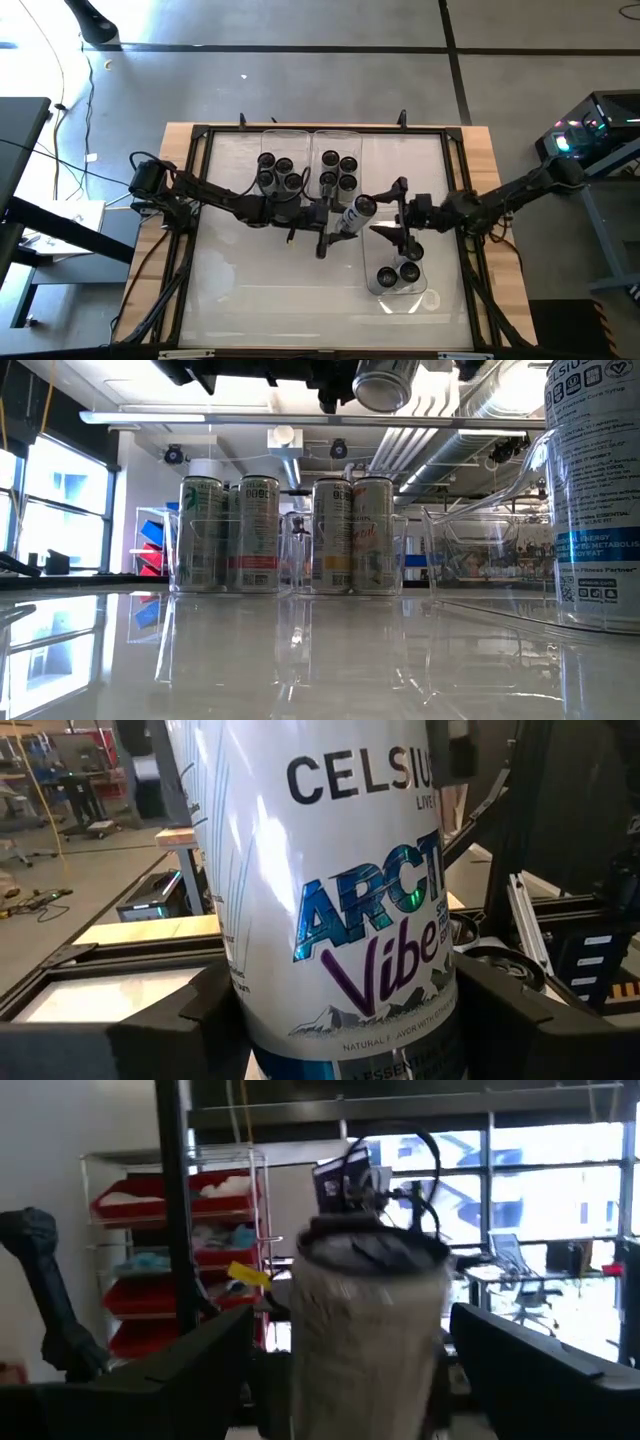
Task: Sort soda cans
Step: Adjust the blue soda cans in the bottom right transparent bin
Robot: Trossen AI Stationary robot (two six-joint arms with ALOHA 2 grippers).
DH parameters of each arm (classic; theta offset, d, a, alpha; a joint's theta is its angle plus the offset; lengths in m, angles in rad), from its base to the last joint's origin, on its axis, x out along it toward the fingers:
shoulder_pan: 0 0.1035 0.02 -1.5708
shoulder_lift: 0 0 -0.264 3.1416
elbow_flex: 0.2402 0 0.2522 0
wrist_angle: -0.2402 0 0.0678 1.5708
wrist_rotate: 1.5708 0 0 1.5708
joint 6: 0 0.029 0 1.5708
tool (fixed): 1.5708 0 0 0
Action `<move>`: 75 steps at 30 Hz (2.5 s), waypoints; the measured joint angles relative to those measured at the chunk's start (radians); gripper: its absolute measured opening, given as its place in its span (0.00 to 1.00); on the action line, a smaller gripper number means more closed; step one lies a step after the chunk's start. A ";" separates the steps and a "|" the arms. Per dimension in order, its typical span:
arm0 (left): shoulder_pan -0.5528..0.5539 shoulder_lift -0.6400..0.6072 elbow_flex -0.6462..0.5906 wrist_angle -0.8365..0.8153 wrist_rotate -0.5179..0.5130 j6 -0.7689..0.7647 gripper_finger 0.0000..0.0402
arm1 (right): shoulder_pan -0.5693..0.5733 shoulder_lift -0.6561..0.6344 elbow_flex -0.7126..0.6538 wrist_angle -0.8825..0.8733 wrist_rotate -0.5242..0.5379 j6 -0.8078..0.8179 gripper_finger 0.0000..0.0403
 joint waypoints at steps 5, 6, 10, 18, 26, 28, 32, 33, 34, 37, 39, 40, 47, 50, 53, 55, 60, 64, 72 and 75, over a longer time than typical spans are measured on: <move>0.000 0.000 0.000 -0.013 0.001 -0.003 0.60 | -0.051 0.045 0.111 -0.161 -0.045 -0.022 0.82; 0.000 0.000 0.000 -0.019 0.000 -0.003 0.60 | -0.059 0.053 0.137 -0.206 -0.051 -0.021 0.82; 0.000 0.000 0.000 -0.029 -0.003 -0.005 0.60 | -0.074 0.065 0.237 -0.377 -0.077 -0.030 0.82; -0.001 0.001 0.000 -0.054 -0.034 -0.016 0.60 | -0.070 0.065 0.396 -0.712 -0.077 0.007 0.58; 0.012 -0.028 0.002 -0.212 -0.102 -0.079 0.93 | -0.039 0.036 0.503 -1.105 0.004 0.126 0.58; 0.013 -0.053 0.002 -0.300 -0.165 -0.093 0.97 | -0.016 0.002 0.505 -1.186 0.069 0.179 0.58; 0.001 -0.108 0.001 -0.420 -0.268 -0.098 0.95 | 0.017 -0.063 0.467 -1.313 0.155 0.317 0.58; -0.004 -0.123 0.000 -0.426 -0.284 -0.097 0.95 | 0.022 -0.066 0.452 -1.329 0.156 0.345 0.58; -0.009 -0.137 -0.006 -0.425 -0.297 -0.096 0.95 | 0.028 -0.067 0.434 -1.336 0.152 0.369 0.58; -0.018 -0.161 -0.023 -0.410 -0.314 -0.092 0.95 | 0.042 -0.048 0.401 -1.319 0.102 0.412 0.58; -0.019 -0.168 -0.027 -0.415 -0.316 -0.101 0.95 | 0.044 -0.019 0.386 -1.310 0.071 0.416 0.58; -0.018 -0.169 -0.028 -0.412 -0.316 -0.107 0.95 | 0.046 0.000 0.380 -1.311 0.055 0.413 0.58; -0.026 -0.164 -0.036 -0.414 -0.323 -0.133 0.95 | 0.054 0.091 0.373 -1.294 -0.013 0.344 0.58; -0.034 -0.164 -0.036 -0.411 -0.340 -0.132 0.95 | 0.071 0.118 0.372 -1.293 -0.015 0.304 0.58; -0.038 -0.164 -0.036 -0.412 -0.344 -0.130 0.95 | 0.100 0.132 0.372 -1.301 -0.010 0.297 0.58; -0.040 -0.164 -0.036 -0.412 -0.347 -0.131 0.95 | 0.124 0.131 0.372 -1.301 0.013 0.298 0.58; -0.041 -0.164 -0.036 -0.411 -0.347 -0.125 0.95 | 0.171 0.130 0.314 -1.226 0.081 0.318 0.58; -0.042 -0.164 -0.036 -0.410 -0.347 -0.124 0.96 | 0.173 0.129 0.220 -1.066 0.081 0.351 0.58; -0.042 -0.164 -0.036 -0.392 -0.346 -0.123 0.96 | 0.170 0.129 0.192 -1.025 0.070 0.361 0.58; -0.042 -0.164 -0.036 -0.389 -0.346 -0.128 0.96 | 0.170 0.129 0.192 -1.027 0.061 0.361 0.58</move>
